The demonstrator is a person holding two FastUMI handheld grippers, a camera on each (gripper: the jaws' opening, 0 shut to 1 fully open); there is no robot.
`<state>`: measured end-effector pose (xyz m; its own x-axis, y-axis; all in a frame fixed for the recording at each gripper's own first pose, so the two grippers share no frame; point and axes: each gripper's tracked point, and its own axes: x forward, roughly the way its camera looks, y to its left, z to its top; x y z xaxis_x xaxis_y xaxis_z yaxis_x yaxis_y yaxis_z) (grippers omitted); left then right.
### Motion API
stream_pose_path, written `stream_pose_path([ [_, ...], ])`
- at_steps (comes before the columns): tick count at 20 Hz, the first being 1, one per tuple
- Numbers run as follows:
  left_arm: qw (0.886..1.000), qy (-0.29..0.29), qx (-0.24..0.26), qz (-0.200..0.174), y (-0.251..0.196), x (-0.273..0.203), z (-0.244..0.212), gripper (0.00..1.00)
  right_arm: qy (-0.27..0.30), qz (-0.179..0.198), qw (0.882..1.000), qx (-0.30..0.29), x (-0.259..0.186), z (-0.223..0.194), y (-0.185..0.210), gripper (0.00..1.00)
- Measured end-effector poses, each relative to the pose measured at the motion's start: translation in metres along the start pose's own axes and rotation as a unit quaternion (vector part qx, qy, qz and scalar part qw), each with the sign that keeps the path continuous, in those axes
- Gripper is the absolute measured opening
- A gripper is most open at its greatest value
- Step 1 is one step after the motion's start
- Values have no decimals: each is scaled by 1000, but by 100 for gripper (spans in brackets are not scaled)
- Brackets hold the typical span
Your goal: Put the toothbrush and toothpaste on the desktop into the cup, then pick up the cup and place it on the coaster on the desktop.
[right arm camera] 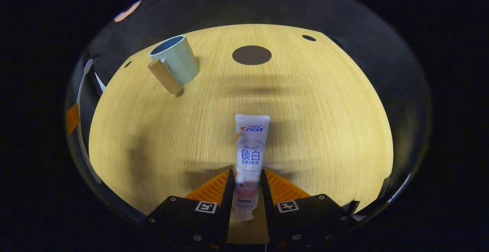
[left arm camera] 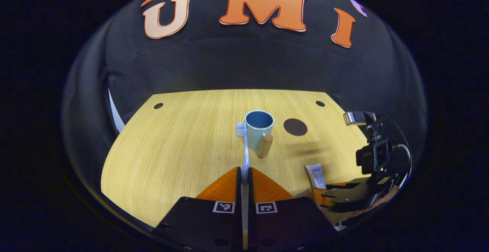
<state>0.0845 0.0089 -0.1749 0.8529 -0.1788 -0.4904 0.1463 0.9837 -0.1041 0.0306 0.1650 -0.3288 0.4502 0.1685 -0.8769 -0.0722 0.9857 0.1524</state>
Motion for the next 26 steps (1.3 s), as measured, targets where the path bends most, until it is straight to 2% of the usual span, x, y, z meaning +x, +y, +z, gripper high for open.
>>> stream_pose_path([
  [8, 998, -56, 6, -17, 2, 29, 73, 6, 7, 26, 1000, 1, 2, -3, -1, 31],
  [9, 998, -63, 3, -20, 3, 35, 82, 6, 7, 27, 1000, 7, 1, -2, 0, 34],
  [11, 996, -80, 5, -27, -1, 44, 105, 6, 1, 34, 999, 19, 1, -2, 1, 29],
  [17, 986, -152, 23, -60, -20, 73, 172, 5, -40, 49, 997, 52, -7, 6, 0, 30],
  [21, 982, -167, 14, -86, -29, 107, 186, 5, -69, 39, 994, 71, -18, 15, -5, 29],
  [22, 982, -165, 5, -93, -29, 116, 186, 5, -74, 36, 994, 78, -18, 15, -5, 24],
  [24, 980, -166, -6, -105, -30, 136, 181, 5, -78, 31, 993, 88, -15, 15, -4, 24],
  [25, 978, -175, -3, -116, -34, 140, 181, 6, -76, 24, 993, 92, -13, 13, -5, 29],
  [26, 976, -184, 7, -118, -36, 146, 182, 6, -73, 21, 992, 98, -13, 12, -3, 29],
])
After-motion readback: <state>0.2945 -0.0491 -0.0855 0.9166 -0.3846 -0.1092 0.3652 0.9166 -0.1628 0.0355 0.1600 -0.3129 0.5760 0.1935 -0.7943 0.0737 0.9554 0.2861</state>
